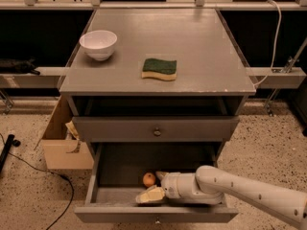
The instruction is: Pick orange from middle drawer and place on counter
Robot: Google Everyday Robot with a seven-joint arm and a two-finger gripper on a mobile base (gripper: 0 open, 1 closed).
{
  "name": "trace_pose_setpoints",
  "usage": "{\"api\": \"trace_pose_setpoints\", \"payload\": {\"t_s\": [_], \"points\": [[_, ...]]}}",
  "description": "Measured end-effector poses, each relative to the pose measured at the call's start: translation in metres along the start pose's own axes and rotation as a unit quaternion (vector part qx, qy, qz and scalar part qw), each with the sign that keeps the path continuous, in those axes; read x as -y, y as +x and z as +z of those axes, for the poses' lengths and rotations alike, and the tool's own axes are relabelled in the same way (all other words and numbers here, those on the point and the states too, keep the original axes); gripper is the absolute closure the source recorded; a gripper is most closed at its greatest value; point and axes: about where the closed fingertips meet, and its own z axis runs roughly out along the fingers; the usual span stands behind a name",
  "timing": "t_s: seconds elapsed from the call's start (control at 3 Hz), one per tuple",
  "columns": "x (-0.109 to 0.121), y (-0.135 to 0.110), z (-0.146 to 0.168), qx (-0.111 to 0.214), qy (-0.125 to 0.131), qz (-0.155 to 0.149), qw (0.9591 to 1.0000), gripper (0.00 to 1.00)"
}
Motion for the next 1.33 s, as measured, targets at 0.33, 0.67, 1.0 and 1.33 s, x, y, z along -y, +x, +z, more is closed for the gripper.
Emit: {"api": "trace_pose_setpoints", "payload": {"t_s": [0.33,0.67,1.0,1.33], "points": [[0.007,0.003,0.009,0.011,-0.026,0.023,0.9993,0.00],[0.008,0.002,0.009,0.011,-0.026,0.022,0.9994,0.00],[0.005,-0.003,0.013,0.034,-0.026,-0.002,0.9991,0.00],[-0.004,-0.014,0.013,0.077,-0.031,-0.059,0.9948,0.00]]}}
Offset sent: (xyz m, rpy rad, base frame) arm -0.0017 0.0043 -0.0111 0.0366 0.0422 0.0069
